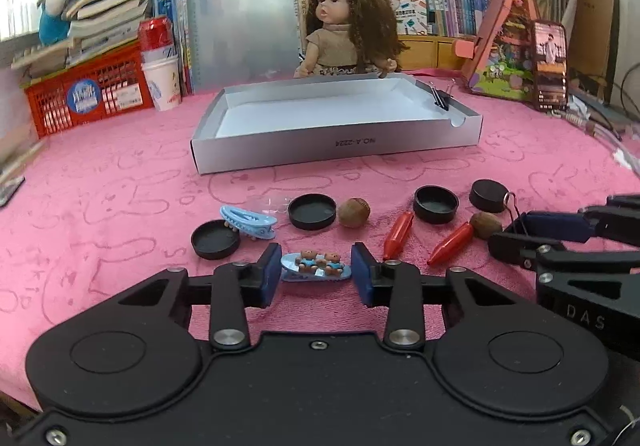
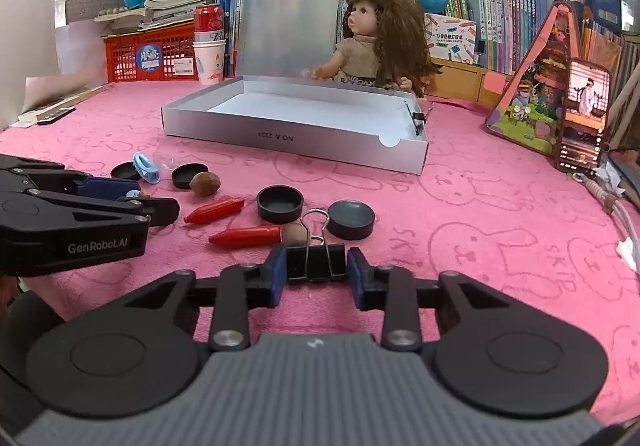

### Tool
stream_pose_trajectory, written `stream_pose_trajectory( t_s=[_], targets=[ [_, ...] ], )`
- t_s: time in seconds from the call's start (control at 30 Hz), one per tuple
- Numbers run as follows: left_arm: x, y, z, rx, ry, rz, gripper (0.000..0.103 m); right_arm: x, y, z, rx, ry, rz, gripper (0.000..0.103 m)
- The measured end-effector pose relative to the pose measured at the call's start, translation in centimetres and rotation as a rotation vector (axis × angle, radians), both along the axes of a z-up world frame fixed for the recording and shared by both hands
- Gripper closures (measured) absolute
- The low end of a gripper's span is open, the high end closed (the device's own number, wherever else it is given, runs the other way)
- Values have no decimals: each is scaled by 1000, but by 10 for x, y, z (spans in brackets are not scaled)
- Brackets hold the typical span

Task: Organize rigid objects
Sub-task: 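Close the left tool on the blue hair clip while the right tool grasps the black binder clip, then carry the hair clip with the left tool while the right tool carries the binder clip into the tray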

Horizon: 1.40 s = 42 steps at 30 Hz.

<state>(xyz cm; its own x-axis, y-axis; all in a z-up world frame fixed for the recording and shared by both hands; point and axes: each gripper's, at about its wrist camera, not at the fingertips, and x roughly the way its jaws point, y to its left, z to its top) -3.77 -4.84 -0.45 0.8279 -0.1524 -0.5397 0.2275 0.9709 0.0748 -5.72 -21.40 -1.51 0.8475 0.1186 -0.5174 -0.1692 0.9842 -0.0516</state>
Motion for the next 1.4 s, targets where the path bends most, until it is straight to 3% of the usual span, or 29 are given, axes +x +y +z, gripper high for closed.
stream_pose_trajectory(
  t_s=[0.87,1.4],
  targets=[
    [18,15,35,-83,-23,21,68,19,-27,32,141,-1,-155,66],
    [54,20,46,-120,-16,17,68,57,-31,42,199,14,-155,66]
  ],
)
